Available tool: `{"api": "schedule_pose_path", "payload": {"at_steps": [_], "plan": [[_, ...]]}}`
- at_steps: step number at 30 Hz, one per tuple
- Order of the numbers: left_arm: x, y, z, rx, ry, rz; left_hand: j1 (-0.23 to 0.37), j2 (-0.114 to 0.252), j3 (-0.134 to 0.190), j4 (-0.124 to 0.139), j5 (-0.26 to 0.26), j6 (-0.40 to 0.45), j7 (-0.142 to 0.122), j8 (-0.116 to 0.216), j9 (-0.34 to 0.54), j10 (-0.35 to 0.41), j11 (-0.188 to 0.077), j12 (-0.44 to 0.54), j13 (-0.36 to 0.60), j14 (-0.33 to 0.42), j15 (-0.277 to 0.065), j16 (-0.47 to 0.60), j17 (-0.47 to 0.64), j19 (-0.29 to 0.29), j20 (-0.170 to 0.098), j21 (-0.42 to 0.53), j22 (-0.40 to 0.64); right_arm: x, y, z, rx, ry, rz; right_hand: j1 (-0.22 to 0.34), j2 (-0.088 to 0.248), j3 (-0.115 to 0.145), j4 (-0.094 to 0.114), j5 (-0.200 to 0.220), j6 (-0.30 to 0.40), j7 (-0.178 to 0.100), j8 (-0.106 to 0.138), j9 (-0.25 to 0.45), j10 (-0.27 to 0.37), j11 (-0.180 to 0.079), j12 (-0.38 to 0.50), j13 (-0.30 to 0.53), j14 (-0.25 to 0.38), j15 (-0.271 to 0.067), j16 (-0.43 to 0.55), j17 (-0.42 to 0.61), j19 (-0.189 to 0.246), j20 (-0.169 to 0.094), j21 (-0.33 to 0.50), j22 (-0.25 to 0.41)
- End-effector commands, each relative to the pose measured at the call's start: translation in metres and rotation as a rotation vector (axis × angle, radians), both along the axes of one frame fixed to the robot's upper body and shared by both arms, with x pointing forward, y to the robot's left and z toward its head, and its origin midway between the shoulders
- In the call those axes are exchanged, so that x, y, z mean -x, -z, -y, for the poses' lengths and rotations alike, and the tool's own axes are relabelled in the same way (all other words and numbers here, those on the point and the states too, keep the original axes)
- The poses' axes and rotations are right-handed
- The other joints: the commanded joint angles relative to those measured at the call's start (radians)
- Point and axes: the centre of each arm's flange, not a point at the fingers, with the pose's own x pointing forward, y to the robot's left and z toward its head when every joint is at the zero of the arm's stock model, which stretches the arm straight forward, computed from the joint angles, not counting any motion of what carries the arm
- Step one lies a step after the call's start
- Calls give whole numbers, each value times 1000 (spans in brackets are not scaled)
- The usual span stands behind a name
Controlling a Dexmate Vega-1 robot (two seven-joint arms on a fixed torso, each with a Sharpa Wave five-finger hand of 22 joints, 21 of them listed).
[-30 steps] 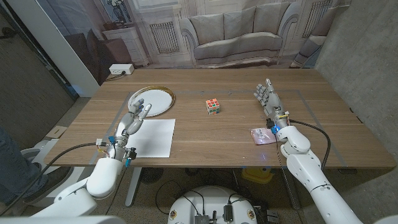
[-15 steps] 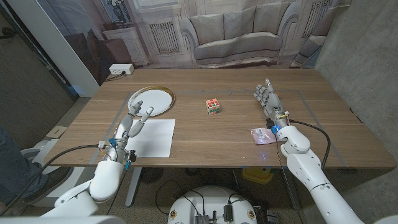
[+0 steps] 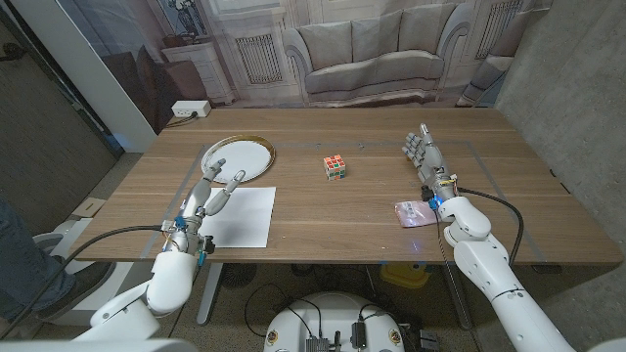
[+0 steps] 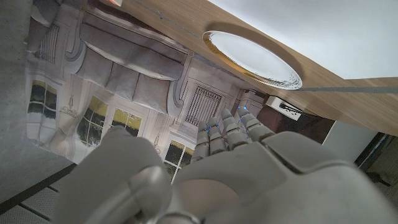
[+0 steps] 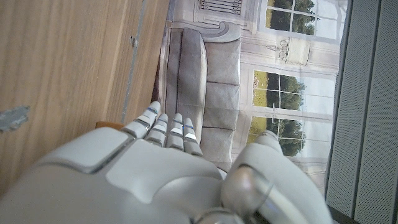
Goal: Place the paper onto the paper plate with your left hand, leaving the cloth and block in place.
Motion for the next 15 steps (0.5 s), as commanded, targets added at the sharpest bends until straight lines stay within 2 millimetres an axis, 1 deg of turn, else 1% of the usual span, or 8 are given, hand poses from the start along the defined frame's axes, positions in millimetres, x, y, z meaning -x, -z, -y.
{"api": "schedule_pose_path", "payload": {"at_steps": [1, 5, 8, 15], "plan": [[3, -1, -1, -57, -93, -7, 13, 1, -7, 1, 5, 13, -1, 5, 1, 14, -2, 6, 1, 16, -11, 4, 1, 14, -28, 1, 1, 2, -3, 2, 2, 12, 2, 3, 4, -4, 1, -2, 7, -3, 5, 4, 10, 1, 8, 4, 12, 2, 4, 4, 13, -11, -3, 6], [6, 1, -4, -77, -122, -5, 15, 1, -7, 0, 7, 19, -3, 6, 1, 18, 0, 6, 1, 19, -11, 3, 1, 15, -30, 0, 1, 2, -3, 2, 1, 14, 1, 3, 4, -4, 1, -2, 9, -4, 6, 4, 10, 0, 8, 4, 11, 2, 3, 4, 14, -12, -4, 6], [6, 3, -4, -91, -151, -11, 18, 2, -8, 0, 9, 24, -3, 7, 1, 24, -3, 7, 1, 23, -12, 4, 1, 17, -30, 0, 1, 2, -3, 2, 7, 15, -3, 3, 5, -4, 1, -2, 9, -4, 6, 4, 10, 1, 8, 4, 10, 2, 3, 4, 14, -11, -5, 6], [8, 5, -3, -136, -211, -26, 24, 3, -9, -3, 14, 38, -7, 9, 1, 33, -5, 7, 1, 30, -15, 3, 1, 22, -31, 0, 1, 2, -4, 2, 13, 18, -5, 3, 5, -5, 1, -2, 9, -4, 6, 4, 8, 2, 7, 4, 9, 3, 2, 5, 14, -10, -8, 6]]}}
